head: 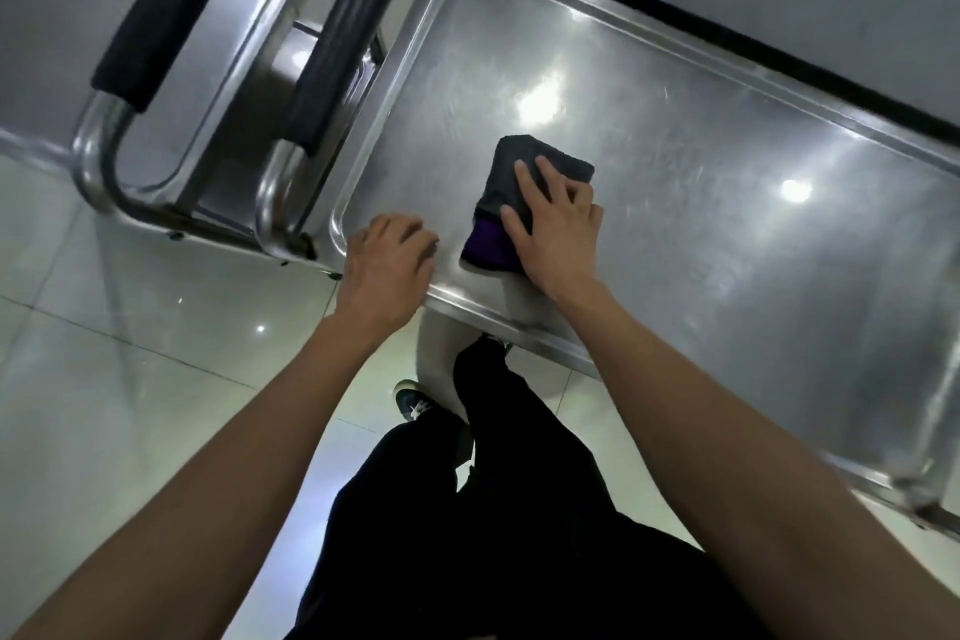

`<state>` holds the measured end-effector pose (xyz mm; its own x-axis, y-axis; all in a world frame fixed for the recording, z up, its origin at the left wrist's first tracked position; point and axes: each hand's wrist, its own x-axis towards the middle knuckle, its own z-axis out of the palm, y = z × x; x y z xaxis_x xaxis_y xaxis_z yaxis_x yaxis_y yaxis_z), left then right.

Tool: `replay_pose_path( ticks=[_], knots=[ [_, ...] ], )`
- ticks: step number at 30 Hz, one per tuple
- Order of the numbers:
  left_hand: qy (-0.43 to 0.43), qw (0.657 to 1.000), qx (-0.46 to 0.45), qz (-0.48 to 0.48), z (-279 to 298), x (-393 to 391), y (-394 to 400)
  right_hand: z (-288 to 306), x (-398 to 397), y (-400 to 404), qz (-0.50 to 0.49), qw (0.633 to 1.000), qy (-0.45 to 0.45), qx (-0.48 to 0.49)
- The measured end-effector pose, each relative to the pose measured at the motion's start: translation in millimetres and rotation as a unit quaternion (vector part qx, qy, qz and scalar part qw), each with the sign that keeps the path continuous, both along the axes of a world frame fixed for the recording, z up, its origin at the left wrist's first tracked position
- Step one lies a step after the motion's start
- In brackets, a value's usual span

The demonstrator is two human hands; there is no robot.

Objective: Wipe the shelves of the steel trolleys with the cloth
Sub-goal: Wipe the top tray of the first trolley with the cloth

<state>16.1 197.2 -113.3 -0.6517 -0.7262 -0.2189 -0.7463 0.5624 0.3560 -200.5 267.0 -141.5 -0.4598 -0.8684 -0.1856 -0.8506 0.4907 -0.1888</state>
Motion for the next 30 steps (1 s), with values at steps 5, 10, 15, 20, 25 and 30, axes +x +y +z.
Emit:
replay_pose_path(
  ticks=[5,10,15,20,25,30],
  knots=[
    [-0.015,1.0,-0.007,-0.016,-5.2,27.2,18.3,-2.1,51.3,38.0,0.006,1.0,-0.003,0.01],
    [-0.029,0.998,-0.01,-0.045,-7.0,36.4,21.2,-1.1,94.3,69.2,-0.009,1.0,0.0,0.001],
    [-0.03,0.999,0.0,-0.031,-2.2,23.0,16.1,-3.4,101.9,72.8,-0.012,1.0,0.008,-0.013],
    [-0.02,1.0,0.01,-0.017,0.2,-7.2,-4.6,-4.7,69.0,45.7,0.002,1.0,0.014,-0.017],
    [-0.02,0.999,0.025,-0.002,1.2,-44.6,-27.5,-3.3,25.4,-0.3,-0.023,1.0,-0.004,-0.012],
    [-0.027,0.999,0.031,-0.004,0.9,-82.4,-47.7,-2.3,-25.8,-55.7,-0.04,0.999,-0.012,-0.009]
  ],
)
